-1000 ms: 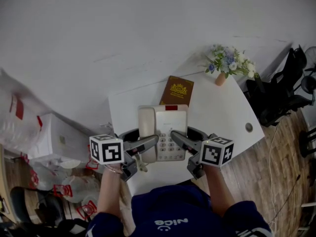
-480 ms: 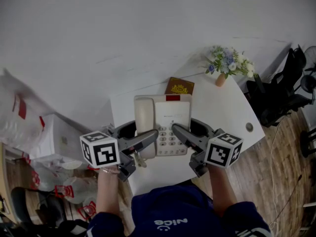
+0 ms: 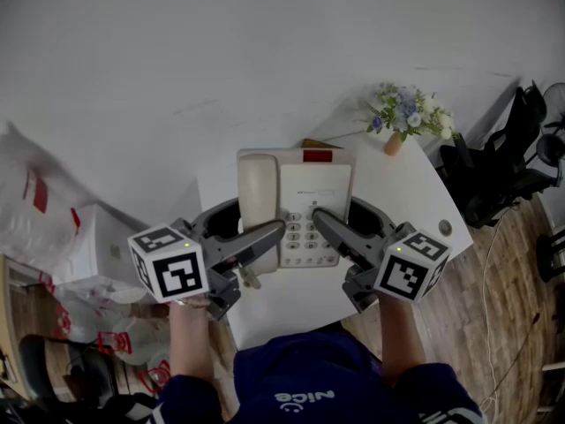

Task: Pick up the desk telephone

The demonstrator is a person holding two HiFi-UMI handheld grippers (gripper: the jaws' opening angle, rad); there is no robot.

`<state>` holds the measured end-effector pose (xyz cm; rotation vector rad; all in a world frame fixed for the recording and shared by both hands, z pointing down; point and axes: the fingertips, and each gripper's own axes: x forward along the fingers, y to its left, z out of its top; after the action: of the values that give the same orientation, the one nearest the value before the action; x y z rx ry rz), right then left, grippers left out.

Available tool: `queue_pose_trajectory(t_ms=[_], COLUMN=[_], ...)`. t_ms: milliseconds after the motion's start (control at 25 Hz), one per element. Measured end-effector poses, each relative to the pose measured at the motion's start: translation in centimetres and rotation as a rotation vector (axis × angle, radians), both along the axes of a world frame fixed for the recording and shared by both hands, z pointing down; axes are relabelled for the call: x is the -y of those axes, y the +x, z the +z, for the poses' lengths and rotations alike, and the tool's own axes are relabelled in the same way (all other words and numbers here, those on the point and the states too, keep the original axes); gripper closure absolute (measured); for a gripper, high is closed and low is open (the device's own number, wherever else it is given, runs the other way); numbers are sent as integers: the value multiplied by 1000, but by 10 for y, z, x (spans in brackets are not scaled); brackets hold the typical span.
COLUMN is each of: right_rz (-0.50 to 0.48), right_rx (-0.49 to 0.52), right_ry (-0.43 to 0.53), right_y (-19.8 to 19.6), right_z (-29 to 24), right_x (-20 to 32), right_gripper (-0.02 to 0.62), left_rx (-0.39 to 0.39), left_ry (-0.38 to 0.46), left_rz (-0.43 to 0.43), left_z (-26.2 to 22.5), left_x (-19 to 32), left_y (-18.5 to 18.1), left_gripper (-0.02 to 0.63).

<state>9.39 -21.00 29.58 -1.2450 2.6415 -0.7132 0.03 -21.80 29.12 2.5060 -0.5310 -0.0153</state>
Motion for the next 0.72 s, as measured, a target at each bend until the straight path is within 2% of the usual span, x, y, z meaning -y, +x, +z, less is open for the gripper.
queue_pose_trajectory(t_ms=[440, 720], right_rz=[6, 8], right_rx=[-9, -24], right_ry=[137, 179], right_y=[-5, -7], right_z=[-46, -58], right_x=[-11, -13], right_gripper=[318, 318], left_rx=[-36, -60], left_ry=[127, 153], left_rz=[-25, -32], left_z=[-47, -55], left_x=[-10, -13], left_y=[-7, -9], left_gripper=[209, 209])
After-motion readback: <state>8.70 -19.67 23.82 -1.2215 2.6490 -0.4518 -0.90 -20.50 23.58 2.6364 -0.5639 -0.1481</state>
